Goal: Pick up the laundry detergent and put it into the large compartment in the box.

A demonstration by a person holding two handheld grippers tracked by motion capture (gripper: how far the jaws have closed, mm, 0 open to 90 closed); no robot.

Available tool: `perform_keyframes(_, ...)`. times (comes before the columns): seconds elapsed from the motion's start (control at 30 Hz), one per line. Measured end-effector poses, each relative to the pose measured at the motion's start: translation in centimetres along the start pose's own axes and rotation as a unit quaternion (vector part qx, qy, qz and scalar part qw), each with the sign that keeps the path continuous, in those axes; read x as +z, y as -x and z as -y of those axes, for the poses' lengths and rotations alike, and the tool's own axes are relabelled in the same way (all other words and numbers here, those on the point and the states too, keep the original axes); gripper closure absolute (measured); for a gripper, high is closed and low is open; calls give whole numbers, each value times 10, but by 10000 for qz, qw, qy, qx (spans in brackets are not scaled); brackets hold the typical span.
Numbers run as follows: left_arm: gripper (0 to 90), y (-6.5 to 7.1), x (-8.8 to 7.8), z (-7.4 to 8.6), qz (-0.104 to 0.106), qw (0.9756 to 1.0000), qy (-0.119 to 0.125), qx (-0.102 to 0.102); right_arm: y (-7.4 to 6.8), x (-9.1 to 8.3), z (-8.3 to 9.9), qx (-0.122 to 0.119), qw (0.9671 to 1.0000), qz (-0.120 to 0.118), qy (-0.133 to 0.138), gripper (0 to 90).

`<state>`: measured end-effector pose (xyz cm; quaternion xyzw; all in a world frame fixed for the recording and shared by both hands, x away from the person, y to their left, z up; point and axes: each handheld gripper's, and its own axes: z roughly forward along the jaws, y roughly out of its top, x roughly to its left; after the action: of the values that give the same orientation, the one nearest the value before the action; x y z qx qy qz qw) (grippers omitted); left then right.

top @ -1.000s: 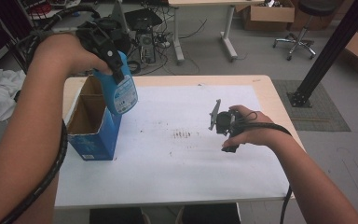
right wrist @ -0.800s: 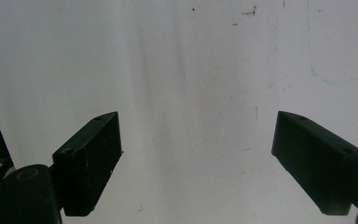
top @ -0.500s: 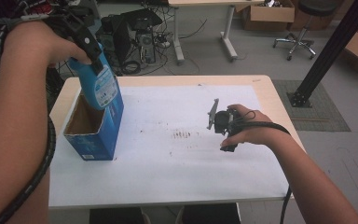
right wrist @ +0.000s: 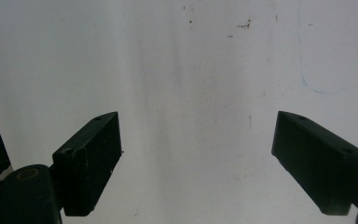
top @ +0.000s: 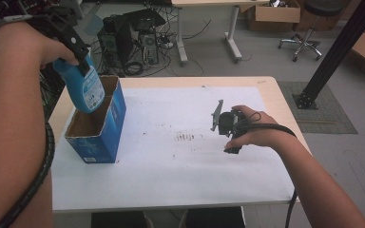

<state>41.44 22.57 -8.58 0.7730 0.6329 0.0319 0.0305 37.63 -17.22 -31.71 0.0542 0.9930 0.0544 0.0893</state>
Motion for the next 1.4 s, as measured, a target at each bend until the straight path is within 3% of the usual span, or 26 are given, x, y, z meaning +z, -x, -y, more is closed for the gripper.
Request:
perform_keyframes(0.23,407,-7,2,3,-74,9996,-26,-260,-2,0,-1,-62,10000,11,-37,158)
perform_keyframes(0.43,407,-14,4,6,-8,9989,23,-474,-3,1,-2,-98,9999,8,-42,158)
perform_keyframes(0.57,407,-14,9,6,-98,9989,-1,-452,-2,2,-3,-103,9999,3,-42,158)
perform_keyframes(1.03,406,-24,38,6,-22,9985,-84,-534,-1,5,-4,-117,9999,-25,-52,158)
perform_keyframes(1.4,406,-23,76,5,5,9985,-214,-501,-1,5,-2,-105,9999,-19,-53,158)
